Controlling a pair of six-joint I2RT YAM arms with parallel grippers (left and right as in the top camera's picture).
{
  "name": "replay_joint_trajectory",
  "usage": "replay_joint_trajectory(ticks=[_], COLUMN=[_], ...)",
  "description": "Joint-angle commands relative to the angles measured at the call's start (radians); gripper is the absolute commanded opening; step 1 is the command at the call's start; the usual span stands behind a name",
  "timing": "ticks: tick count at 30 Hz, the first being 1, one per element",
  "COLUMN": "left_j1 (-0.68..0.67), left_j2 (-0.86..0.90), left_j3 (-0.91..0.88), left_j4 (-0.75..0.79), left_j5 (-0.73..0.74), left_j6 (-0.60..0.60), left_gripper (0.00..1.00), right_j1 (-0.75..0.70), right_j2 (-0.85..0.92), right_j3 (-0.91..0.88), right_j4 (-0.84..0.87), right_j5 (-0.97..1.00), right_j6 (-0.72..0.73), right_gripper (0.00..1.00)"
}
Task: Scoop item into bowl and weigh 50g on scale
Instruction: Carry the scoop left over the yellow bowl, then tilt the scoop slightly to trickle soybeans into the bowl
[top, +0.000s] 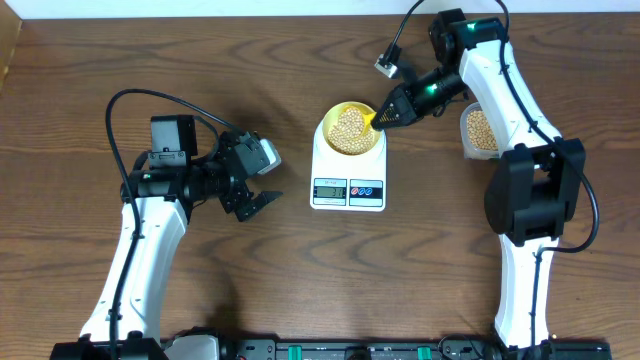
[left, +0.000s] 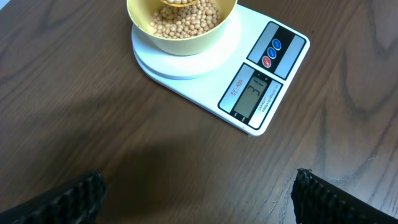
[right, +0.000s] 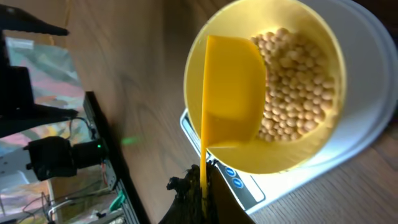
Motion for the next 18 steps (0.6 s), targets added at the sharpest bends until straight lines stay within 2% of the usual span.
replay_joint_trajectory(ticks=[1, 18], left_j1=[0.003, 0.003], left_j2=[0.004, 0.004], left_j3=[0.006, 0.006], left_j4=[0.001, 0.001], left_j5=[-0.002, -0.002], left_j6=[0.010, 0.010], left_gripper=[0.98, 0.97], right_j1=[0.010, 0.098], right_j2=[-0.026, -0.026], right_j3=[0.028, 0.163], right_j4=[0.003, -0.006], right_j5=[0.045, 0.267], right_j6=[0.014, 0.007], right_gripper=[0.01, 0.01])
